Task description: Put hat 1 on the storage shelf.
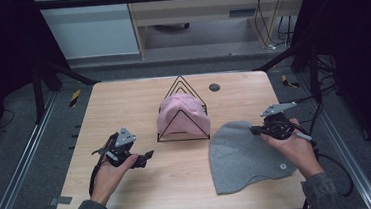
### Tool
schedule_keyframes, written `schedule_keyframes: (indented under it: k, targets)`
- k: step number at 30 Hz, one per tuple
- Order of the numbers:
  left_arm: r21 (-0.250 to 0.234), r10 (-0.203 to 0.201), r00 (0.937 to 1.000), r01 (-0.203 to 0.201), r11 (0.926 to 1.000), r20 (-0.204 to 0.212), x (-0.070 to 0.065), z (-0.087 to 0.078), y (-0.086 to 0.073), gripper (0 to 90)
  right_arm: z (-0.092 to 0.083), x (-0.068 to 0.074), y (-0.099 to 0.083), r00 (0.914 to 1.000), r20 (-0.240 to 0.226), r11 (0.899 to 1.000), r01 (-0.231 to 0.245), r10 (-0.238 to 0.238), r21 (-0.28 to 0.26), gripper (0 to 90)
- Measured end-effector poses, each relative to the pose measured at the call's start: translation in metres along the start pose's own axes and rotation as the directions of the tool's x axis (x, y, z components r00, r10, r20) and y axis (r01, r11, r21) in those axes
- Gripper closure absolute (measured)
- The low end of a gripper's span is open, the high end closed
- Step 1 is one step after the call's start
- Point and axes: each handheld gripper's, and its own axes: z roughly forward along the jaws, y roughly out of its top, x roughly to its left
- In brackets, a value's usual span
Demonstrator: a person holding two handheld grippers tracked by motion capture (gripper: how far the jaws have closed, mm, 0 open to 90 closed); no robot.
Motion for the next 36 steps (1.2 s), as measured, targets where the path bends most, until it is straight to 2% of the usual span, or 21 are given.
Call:
schedule_keyframes:
  k: [7, 13, 18, 19, 20, 23, 24, 30, 31, 36]
  targets:
    - [-0.01, -0.012, 0.9999, 0.012, 0.9999, 0.003, 0.001, -0.003, -0.001, 10.0, -0.024, 0.016, 0.014, 0.9983, -0.019, 0.996, 0.054, -0.055, -0.07, 90.0]
    - [-0.029, -0.019, 0.9998, 0.019, 0.9994, 0.011, 0.0, -0.006, 0.001, 9.7, -0.041, 0.026, 0.022, 0.9962, -0.022, 0.991, 0.082, -0.085, -0.103, 90.0]
    - [-0.043, -0.023, 0.9992, 0.024, 0.9988, 0.034, -0.004, -0.009, 0.005, 9.7, -0.052, 0.032, 0.028, 0.9938, -0.022, 0.986, 0.105, -0.109, -0.13, 90.0]
    - [-0.04, -0.018, 0.9982, 0.02, 0.999, 0.058, -0.009, -0.009, 0.009, 9.7, -0.054, 0.033, 0.029, 0.9932, -0.024, 0.985, 0.109, -0.114, -0.134, 90.0]
    - [-0.04, -0.018, 0.9982, 0.02, 0.999, 0.058, -0.009, -0.009, 0.009, 9.6, -0.055, 0.034, 0.031, 0.9925, -0.024, 0.984, 0.115, -0.12, -0.137, 90.0]
    - [-0.013, 0.034, 0.9911, -0.033, 0.9994, 0.129, -0.023, -0.008, 0.017, 9.7, -0.059, 0.037, 0.035, 0.9905, -0.02, 0.981, 0.132, -0.136, -0.144, 90.0]
    - [-0.013, 0.034, 0.9911, -0.033, 0.9994, 0.129, -0.023, -0.008, 0.017, 9.6, -0.059, 0.037, 0.035, 0.9905, -0.02, 0.981, 0.132, -0.136, -0.144, 90.0]
    - [0.017, 0.072, 0.9778, -0.077, 0.9969, 0.197, -0.043, 0.001, 0.024, 9.7, -0.064, 0.046, 0.043, 0.9859, -0.022, 0.975, 0.161, -0.166, -0.156, 90.0]
    - [0.017, 0.072, 0.9778, -0.077, 0.9969, 0.197, -0.043, 0.001, 0.024, 9.7, -0.064, 0.046, 0.043, 0.9859, -0.022, 0.975, 0.161, -0.166, -0.156, 90.0]
    - [0.026, 0.089, 0.9692, -0.097, 0.9949, 0.23, -0.05, 0.005, 0.029, 10.3, -0.067, 0.053, 0.049, 0.9831, -0.023, 0.97, 0.175, -0.181, -0.167, 90.0]
